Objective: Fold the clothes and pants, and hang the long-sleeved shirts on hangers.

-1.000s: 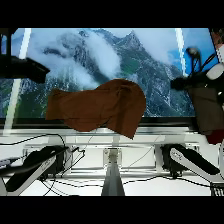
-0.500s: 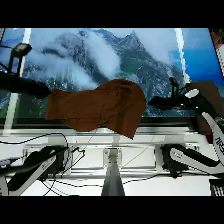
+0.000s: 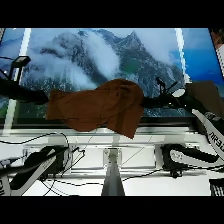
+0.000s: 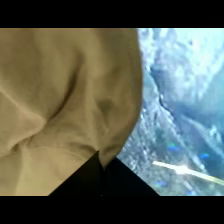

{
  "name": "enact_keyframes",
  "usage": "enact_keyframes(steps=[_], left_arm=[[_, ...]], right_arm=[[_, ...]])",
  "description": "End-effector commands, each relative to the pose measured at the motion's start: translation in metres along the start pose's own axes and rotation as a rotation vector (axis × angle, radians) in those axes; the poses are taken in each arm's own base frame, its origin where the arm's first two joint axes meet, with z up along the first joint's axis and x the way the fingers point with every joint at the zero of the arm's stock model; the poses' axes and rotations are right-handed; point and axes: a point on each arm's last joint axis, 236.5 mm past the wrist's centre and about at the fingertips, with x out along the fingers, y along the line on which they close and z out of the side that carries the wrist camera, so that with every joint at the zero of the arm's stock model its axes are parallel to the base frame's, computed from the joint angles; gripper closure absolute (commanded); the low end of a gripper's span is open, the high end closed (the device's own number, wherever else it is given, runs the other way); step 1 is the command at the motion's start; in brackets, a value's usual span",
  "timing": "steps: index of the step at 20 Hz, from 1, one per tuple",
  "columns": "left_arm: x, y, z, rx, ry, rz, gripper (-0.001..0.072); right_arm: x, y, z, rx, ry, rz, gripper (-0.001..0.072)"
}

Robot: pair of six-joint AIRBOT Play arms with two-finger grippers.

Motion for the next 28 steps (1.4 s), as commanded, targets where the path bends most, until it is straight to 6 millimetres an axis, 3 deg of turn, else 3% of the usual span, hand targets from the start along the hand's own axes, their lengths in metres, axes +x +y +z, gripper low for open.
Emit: enact_keyframes(steps=[1, 4, 7, 10, 12, 16, 19, 24, 28], left_arm=[[-0.006, 0.033, -0.012, -0.147, -0.007, 0.029, 0.0249], [0.003, 0.052, -0.026, -0.267, -0.009, 0.014, 0.0249], [0.042, 0.044, -0.053, -0.405, 0.031, -0.107, 0.0249], [0.081, 0.022, -0.073, -0.489, 0.043, -0.238, 0.0249], [0.105, 0.019, -0.088, -0.534, 0.054, -0.246, 0.0249], [0.134, 0.012, -0.104, -0.584, 0.062, -0.244, 0.0250], [0.143, 0.012, -0.098, -0.625, 0.022, -0.251, 0.0250], [0.163, 0.007, -0.108, -0.677, 0.103, -0.300, 0.0250], [0.179, 0.020, -0.086, -0.754, 0.019, -0.305, 0.0250]], right_arm=[[-0.026, 0.002, 0.033, -0.174, -0.079, -0.080, 0.0699], [-0.079, 0.013, 0.075, -0.352, -0.214, -0.188, 0.0699], [-0.108, 0.029, 0.092, -0.396, -0.319, -0.205, 0.0699], [-0.109, 0.032, 0.091, -0.396, -0.321, -0.199, 0.0699], [-0.109, 0.032, 0.091, -0.393, -0.321, -0.195, 0.0698], [-0.109, 0.032, 0.091, -0.394, -0.323, -0.196, 0.0699], [-0.109, 0.032, 0.092, -0.394, -0.325, -0.197, 0.0698], [-0.109, 0.032, 0.092, -0.394, -0.325, -0.197, 0.0699], [-0.109, 0.032, 0.091, -0.392, -0.324, -0.195, 0.0698]])
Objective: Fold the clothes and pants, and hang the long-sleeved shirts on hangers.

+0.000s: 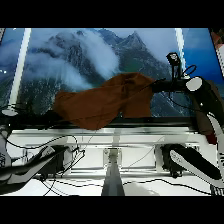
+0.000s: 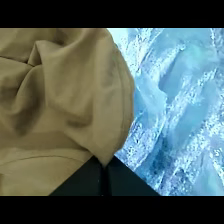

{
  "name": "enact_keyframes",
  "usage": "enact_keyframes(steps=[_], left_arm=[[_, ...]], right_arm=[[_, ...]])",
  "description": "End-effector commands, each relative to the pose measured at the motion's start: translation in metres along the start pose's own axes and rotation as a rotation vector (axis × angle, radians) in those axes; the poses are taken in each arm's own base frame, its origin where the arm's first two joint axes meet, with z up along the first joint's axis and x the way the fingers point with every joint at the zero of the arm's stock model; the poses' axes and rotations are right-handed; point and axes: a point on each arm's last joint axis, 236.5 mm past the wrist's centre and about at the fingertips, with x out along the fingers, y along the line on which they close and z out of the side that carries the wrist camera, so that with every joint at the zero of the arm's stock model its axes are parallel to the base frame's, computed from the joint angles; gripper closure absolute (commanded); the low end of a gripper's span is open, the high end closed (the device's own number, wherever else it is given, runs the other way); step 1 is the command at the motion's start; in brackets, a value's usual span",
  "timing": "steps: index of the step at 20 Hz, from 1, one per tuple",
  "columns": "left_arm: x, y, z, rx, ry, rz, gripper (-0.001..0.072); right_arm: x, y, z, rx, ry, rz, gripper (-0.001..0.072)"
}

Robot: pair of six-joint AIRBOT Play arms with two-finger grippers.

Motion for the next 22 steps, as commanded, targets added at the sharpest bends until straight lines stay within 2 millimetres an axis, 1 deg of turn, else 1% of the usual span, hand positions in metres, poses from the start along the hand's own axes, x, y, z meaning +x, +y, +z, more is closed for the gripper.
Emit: enact_keyframes(steps=[1, 2, 3, 4, 5, 6, 7, 8, 9, 10, 11, 12, 13, 14, 15, 16, 17, 18, 19, 20, 22], left_arm=[[0.006, 0.010, 0.037, -0.041, -0.135, 0.015, 0.0255], [0.003, 0.008, 0.045, -0.042, -0.163, 0.012, 0.0374], [0.000, 0.005, 0.051, -0.027, -0.183, 0.003, 0.0556], [-0.004, 0.000, 0.057, -0.009, -0.199, -0.011, 0.0666], [-0.009, -0.006, 0.062, 0.002, -0.209, -0.026, 0.0686], [-0.016, -0.013, 0.069, 0.015, -0.220, -0.044, 0.0686], [-0.025, -0.021, 0.076, 0.042, -0.229, -0.056, 0.0686], [-0.039, -0.034, 0.087, 0.087, -0.250, -0.081, 0.0687], [-0.058, -0.051, 0.100, 0.132, -0.279, -0.115, 0.0686], [-0.079, -0.072, 0.113, 0.183, -0.315, -0.159, 0.0687], [-0.107, -0.099, 0.126, 0.252, -0.362, -0.216, 0.0687], [-0.135, -0.126, 0.136, 0.315, -0.416, -0.271, 0.0687], [-0.165, -0.152, 0.145, 0.373, -0.476, -0.320, 0.0688], [-0.200, -0.181, 0.151, 0.434, -0.550, -0.371, 0.0688], [-0.236, -0.208, 0.154, 0.493, -0.631, -0.415, 0.0688], [-0.271, -0.235, 0.151, 0.555, -0.712, -0.453, 0.0688], [-0.303, -0.259, 0.143, 0.615, -0.781, -0.484, 0.0688], [-0.335, -0.282, 0.132, 0.690, -0.857, -0.508, 0.0688], [-0.363, -0.302, 0.120, 0.754, -0.930, -0.526, 0.0688], [-0.395, -0.323, 0.106, 0.817, -1.026, -0.539, 0.0688], [-0.454, -0.351, 0.075, 0.889, -1.234, -0.519, 0.0688]], right_arm=[[0.000, 0.001, 0.000, 0.001, 0.000, 0.003, 0.0699], [0.000, 0.001, 0.000, 0.000, 0.000, 0.003, 0.0699], [0.000, 0.001, 0.000, 0.001, 0.000, 0.002, 0.0698], [-0.001, 0.001, 0.001, 0.000, -0.001, 0.002, 0.0698], [-0.001, 0.001, 0.001, 0.000, -0.003, 0.001, 0.0698], [-0.002, 0.001, 0.002, -0.002, -0.007, 0.000, 0.0699], [-0.004, 0.001, 0.006, -0.007, -0.015, -0.001, 0.0699], [-0.009, 0.002, 0.014, -0.015, -0.035, -0.004, 0.0699], [-0.017, 0.003, 0.027, -0.028, -0.067, -0.009, 0.0699], [-0.029, 0.004, 0.045, -0.046, -0.112, -0.018, 0.0699], [-0.046, 0.006, 0.066, -0.071, -0.167, -0.031, 0.0699], [-0.064, 0.009, 0.086, -0.096, -0.223, -0.044, 0.0699], [-0.086, 0.013, 0.109, -0.124, -0.289, -0.058, 0.0699], [-0.110, 0.019, 0.131, -0.150, -0.357, -0.070, 0.0699], [-0.134, 0.025, 0.148, -0.174, -0.417, -0.081, 0.0699], [-0.163, 0.034, 0.167, -0.202, -0.490, -0.093, 0.0699], [-0.196, 0.044, 0.183, -0.231, -0.566, -0.107, 0.0698], [-0.228, 0.054, 0.196, -0.259, -0.636, -0.120, 0.0699], [-0.264, 0.066, 0.208, -0.288, -0.715, -0.134, 0.0699], [-0.297, 0.078, 0.215, -0.315, -0.786, -0.147, 0.0699], [-0.368, 0.103, 0.222, -0.373, -0.932, -0.178, 0.0699]])
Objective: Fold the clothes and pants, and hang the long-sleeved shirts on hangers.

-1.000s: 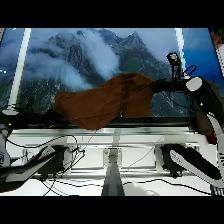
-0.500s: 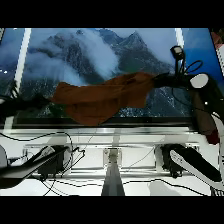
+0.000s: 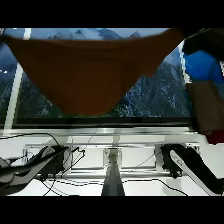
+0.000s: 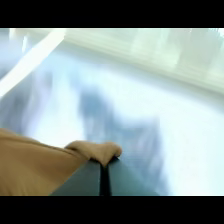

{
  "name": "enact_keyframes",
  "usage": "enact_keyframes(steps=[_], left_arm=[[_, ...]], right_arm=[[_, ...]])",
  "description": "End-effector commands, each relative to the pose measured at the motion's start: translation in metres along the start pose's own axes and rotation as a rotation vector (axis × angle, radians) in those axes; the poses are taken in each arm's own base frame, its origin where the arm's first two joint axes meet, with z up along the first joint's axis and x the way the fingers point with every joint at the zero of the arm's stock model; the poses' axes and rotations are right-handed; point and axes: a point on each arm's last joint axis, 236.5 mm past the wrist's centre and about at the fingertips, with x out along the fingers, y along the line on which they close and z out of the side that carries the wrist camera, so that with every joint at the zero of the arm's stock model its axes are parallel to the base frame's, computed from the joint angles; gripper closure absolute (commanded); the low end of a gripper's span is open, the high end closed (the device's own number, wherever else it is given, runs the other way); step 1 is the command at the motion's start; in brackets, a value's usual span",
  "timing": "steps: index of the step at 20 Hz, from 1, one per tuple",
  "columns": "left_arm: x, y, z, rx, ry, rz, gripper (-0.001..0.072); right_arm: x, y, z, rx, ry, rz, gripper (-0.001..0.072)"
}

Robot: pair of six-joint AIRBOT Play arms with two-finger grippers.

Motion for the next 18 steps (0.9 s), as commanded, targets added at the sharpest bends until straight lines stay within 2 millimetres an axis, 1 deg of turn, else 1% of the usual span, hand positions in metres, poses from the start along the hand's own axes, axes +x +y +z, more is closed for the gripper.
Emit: enact_keyframes(steps=[1, 2, 4, 6, 7, 8, 10, 11, 12, 13, 14, 15, 16, 17, 18], left_arm=[[-0.050, -0.093, 0.097, 0.229, -0.320, -0.014, 0.0688], [-0.068, -0.110, 0.115, 0.275, -0.412, 0.022, 0.0688], [-0.105, -0.139, 0.138, 0.393, -0.563, 0.116, 0.0688], [-0.137, -0.160, 0.145, 0.523, -0.646, 0.233, 0.0688], [-0.148, -0.168, 0.144, 0.581, -0.660, 0.290, 0.0688], [-0.156, -0.171, 0.141, 0.633, -0.655, 0.344, 0.0688], [-0.170, -0.175, 0.136, 0.719, -0.641, 0.438, 0.0688], [-0.174, -0.174, 0.135, 0.742, -0.639, 0.471, 0.0688], [-0.174, -0.171, 0.136, 0.745, -0.634, 0.482, 0.0688], [-0.170, -0.164, 0.136, 0.733, -0.621, 0.482, 0.0688], [-0.162, -0.153, 0.135, 0.717, -0.594, 0.480, 0.0688], [-0.150, -0.135, 0.133, 0.691, -0.544, 0.474, 0.0688], [-0.134, -0.114, 0.127, 0.660, -0.482, 0.463, 0.0688], [-0.114, -0.087, 0.118, 0.615, -0.397, 0.445, 0.0689], [-0.090, -0.058, 0.103, 0.562, -0.295, 0.414, 0.0689]], right_arm=[[-0.084, 0.012, 0.102, -0.104, -0.255, -0.057, 0.0699], [-0.109, 0.015, 0.121, -0.133, -0.312, -0.078, 0.0698], [-0.148, 0.025, 0.148, -0.167, -0.403, -0.097, 0.0699], [-0.179, 0.034, 0.162, -0.189, -0.463, -0.108, 0.0698], [-0.190, 0.038, 0.165, -0.196, -0.481, -0.111, 0.0699], [-0.198, 0.041, 0.166, -0.201, -0.494, -0.113, 0.0698], [-0.208, 0.042, 0.172, -0.205, -0.525, -0.124, 0.0699], [-0.211, 0.040, 0.176, -0.203, -0.546, -0.136, 0.0699], [-0.207, 0.035, 0.178, -0.202, -0.549, -0.148, 0.0699], [-0.196, 0.030, 0.175, -0.199, -0.527, -0.154, 0.0700], [-0.179, 0.023, 0.168, -0.175, -0.484, -0.151, 0.0699], [-0.158, 0.015, 0.156, -0.140, -0.421, -0.143, 0.0699], [-0.129, 0.006, 0.137, -0.108, -0.330, -0.134, 0.0699], [-0.097, -0.006, 0.114, -0.091, -0.228, -0.135, 0.0699], [-0.068, -0.019, 0.091, -0.065, -0.138, -0.142, 0.0699]])
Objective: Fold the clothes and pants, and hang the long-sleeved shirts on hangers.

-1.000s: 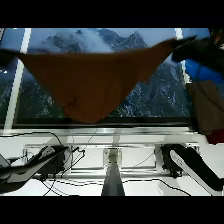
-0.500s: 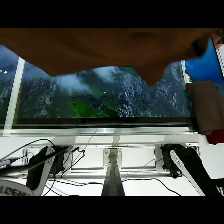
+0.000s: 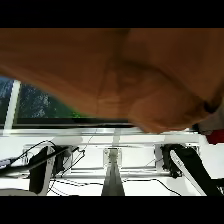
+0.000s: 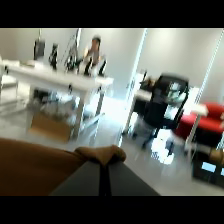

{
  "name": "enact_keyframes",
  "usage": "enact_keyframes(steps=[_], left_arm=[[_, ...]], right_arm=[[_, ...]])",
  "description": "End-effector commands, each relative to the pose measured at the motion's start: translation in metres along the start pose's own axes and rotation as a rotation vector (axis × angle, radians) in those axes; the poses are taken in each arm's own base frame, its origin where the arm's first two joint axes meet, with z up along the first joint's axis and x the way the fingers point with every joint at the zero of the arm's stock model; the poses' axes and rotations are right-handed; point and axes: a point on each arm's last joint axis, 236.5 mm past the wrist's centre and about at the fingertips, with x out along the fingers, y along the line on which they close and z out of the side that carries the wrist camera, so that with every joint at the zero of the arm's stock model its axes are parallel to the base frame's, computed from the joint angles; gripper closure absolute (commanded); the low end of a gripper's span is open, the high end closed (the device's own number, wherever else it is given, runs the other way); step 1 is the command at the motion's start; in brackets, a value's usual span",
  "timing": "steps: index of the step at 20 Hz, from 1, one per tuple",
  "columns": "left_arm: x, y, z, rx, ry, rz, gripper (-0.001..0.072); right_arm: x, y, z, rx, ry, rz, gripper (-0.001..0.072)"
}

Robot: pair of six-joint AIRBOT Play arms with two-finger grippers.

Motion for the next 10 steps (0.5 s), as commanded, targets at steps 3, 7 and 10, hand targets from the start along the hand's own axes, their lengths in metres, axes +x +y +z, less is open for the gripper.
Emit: enact_keyframes(steps=[3, 7, 10], left_arm=[[0.069, -0.019, -0.177, -0.165, 0.475, -0.299, 0.0689], [0.128, -0.068, -0.297, -0.183, 0.669, -0.440, 0.0690], [0.148, -0.106, -0.384, -0.112, 0.816, -0.493, 0.0690]], right_arm=[[0.098, -0.006, -0.187, 0.175, 0.528, 0.047, 0.0699], [0.136, 0.019, -0.338, 0.289, 0.889, 0.143, 0.0699], [0.158, 0.024, -0.414, 0.331, 0.994, 0.145, 0.0699]])
